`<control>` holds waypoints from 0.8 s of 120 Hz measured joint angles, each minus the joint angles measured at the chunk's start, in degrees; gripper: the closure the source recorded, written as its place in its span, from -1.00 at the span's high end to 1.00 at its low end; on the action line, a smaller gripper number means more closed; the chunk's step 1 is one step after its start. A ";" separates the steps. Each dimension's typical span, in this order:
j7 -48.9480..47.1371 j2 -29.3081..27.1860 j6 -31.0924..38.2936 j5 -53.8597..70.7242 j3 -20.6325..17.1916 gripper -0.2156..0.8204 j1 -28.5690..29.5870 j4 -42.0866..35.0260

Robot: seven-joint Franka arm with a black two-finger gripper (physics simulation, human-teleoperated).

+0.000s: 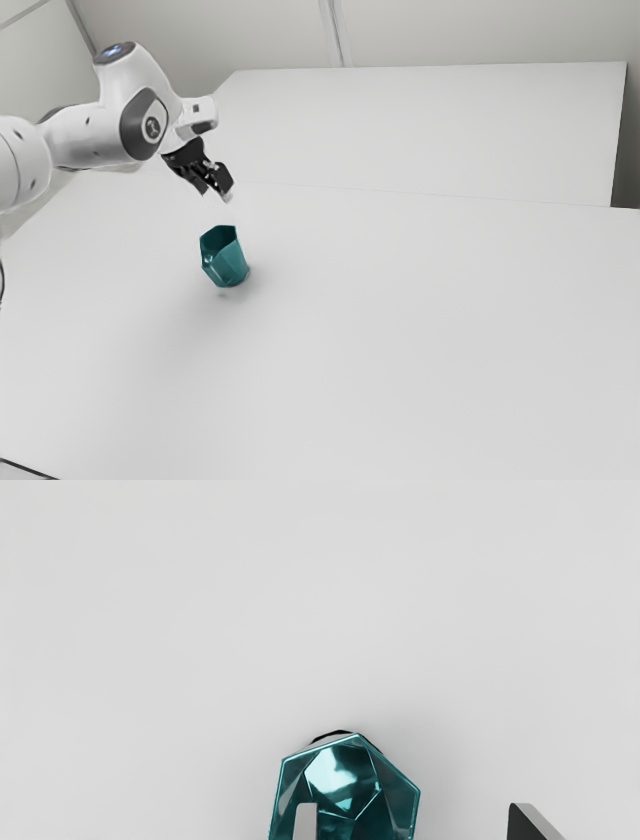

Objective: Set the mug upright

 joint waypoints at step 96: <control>-4.93 -10.83 -23.62 12.11 1.45 0.53 -1.32 13.25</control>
